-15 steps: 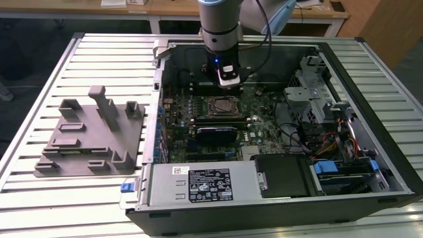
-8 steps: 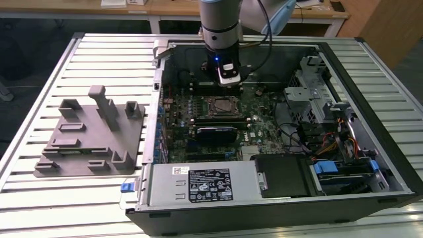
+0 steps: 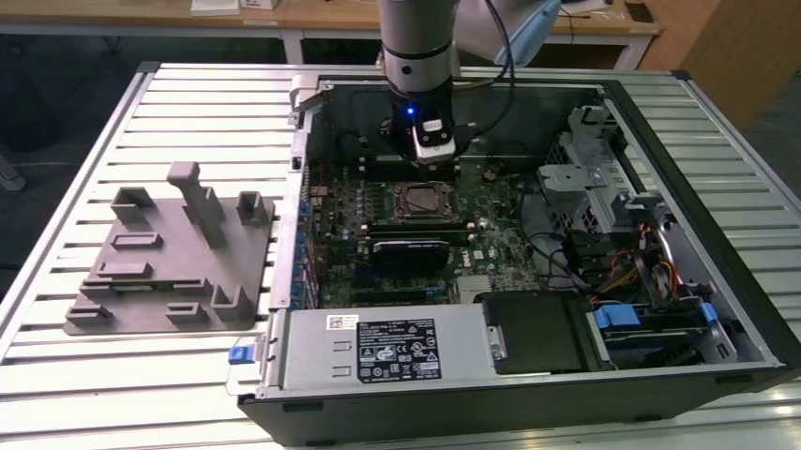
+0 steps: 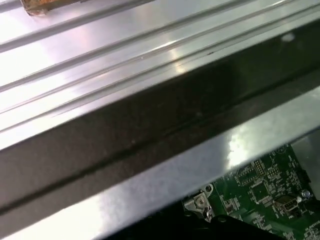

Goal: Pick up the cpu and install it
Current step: 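Install the first cpu locking lever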

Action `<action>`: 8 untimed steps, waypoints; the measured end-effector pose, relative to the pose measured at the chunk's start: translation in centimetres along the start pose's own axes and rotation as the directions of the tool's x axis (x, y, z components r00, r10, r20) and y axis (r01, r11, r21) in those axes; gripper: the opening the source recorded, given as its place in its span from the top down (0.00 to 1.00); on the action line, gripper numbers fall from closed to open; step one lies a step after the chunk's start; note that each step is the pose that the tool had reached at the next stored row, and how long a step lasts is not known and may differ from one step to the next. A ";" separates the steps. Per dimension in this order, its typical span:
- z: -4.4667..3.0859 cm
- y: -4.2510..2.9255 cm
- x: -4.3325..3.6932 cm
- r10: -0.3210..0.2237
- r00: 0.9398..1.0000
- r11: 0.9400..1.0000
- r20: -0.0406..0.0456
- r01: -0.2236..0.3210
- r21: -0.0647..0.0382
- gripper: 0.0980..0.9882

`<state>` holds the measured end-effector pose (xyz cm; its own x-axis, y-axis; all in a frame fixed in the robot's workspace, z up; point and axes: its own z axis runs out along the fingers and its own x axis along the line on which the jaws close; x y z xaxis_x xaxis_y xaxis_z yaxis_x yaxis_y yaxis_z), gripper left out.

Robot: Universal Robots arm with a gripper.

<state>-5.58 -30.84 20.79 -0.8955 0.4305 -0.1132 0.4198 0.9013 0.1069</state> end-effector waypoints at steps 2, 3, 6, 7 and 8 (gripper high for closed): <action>0.00 -0.15 -0.07 -0.002 1.000 1.000 -0.002 0.002 0.018 0.99; -0.01 -0.29 -0.13 -0.003 1.000 1.000 -0.003 0.003 0.025 0.99; -0.01 -0.85 -0.40 -0.004 1.000 0.999 -0.004 0.004 0.040 0.99; -0.01 -1.08 -0.51 -0.004 1.000 0.999 -0.004 0.005 0.043 0.99; -0.03 -1.32 -0.62 -0.005 1.000 0.999 -0.004 0.005 0.047 0.99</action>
<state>-5.58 -32.30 20.75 -0.8980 0.4260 -0.1100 0.4219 0.9047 0.0599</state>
